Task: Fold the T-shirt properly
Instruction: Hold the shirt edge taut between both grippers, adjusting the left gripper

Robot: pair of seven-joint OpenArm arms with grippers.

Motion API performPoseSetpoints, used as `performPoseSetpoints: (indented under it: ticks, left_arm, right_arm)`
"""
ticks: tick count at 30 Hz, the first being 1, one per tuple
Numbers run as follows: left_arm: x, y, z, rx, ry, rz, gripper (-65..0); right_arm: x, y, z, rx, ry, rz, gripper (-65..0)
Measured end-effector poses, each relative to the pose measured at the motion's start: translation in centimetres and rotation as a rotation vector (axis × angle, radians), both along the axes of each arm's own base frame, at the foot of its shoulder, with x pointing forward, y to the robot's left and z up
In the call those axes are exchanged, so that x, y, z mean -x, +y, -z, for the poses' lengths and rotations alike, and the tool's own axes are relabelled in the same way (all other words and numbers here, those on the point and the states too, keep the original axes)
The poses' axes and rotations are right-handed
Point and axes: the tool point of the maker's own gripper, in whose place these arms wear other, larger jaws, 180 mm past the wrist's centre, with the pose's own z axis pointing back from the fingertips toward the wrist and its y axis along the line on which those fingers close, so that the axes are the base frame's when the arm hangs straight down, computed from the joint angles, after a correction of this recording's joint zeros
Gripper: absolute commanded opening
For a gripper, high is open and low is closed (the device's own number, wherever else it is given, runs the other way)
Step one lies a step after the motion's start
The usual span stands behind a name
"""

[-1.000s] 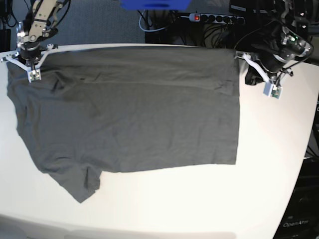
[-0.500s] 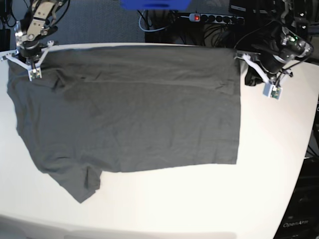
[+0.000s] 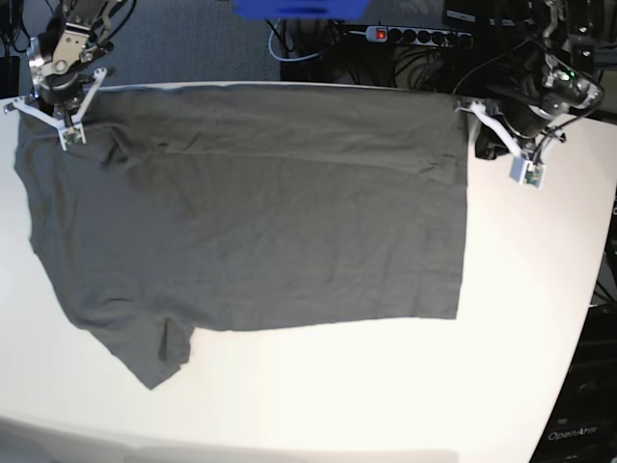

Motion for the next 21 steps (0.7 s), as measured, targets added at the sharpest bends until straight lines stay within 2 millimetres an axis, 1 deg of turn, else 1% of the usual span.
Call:
performPoseSetpoints:
  ticks: [9, 14, 21]
  left_arm:
    - [-0.1, 0.0, -0.1, 0.000, -0.003, 0.001, -61.5]
    - [-1.1, 0.0, -0.7, 0.002, -0.036, 0.000, -61.5]
    - [-1.0, -0.1, -0.6, 0.003, -0.031, -0.001, -61.5]
  right_arm:
    - [-0.2, -0.5, -0.2, 0.006, 0.012, -0.007, -64.9]
    - [-0.3, -0.8, -0.8, 0.016, 0.018, -0.023, -64.9]
    - [-0.3, -1.3, -1.2, 0.030, 0.034, -0.039, -64.9]
